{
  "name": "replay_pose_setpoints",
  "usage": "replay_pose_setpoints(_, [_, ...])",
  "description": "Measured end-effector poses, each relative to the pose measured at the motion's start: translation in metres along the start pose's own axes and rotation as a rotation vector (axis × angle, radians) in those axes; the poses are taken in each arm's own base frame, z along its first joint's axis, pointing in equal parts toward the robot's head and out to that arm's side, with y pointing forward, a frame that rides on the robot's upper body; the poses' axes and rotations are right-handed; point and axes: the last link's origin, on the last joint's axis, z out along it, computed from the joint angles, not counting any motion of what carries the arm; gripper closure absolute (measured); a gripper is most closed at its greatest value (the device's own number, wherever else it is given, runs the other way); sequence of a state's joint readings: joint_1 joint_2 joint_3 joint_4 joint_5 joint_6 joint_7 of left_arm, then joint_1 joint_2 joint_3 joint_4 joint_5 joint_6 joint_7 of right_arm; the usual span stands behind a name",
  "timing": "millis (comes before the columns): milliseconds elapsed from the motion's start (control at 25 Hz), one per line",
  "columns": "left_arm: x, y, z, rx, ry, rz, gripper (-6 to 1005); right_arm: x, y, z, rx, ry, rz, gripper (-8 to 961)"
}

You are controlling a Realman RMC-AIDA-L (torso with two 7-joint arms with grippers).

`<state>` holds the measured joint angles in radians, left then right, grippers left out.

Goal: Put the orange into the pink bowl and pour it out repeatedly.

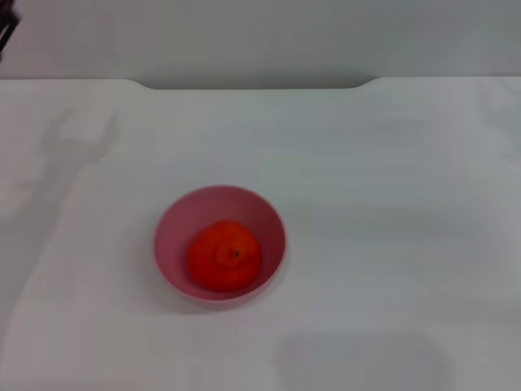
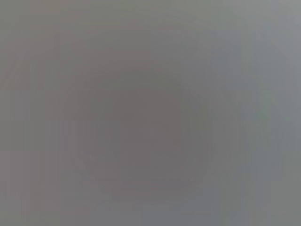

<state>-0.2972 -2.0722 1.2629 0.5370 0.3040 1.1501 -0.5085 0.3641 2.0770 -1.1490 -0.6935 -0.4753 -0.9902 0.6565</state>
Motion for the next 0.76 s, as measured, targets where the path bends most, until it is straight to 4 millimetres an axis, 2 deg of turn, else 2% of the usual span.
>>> replay_pose_setpoints(120, [-0.007, -0.010, -0.017, 0.056, -0.026, 0.014, 167, 0.002, -0.007, -0.016, 0.055, -0.075, -0.035, 571])
replay_pose_setpoints(320, [-0.015, -0.018, -0.034, 0.107, -0.062, -0.002, 167, 0.006, -0.012, -0.026, 0.116, -0.110, -0.023, 571])
replay_pose_setpoints(560, [-0.025, -0.005, -0.037, 0.054, -0.093, 0.010, 167, 0.010, -0.004, -0.031, 0.108, -0.165, 0.021, 571])
replay_pose_setpoints(760, [-0.023, -0.001, -0.038, 0.030, -0.076, 0.009, 167, 0.015, 0.002, -0.026, 0.098, -0.157, 0.040, 571])
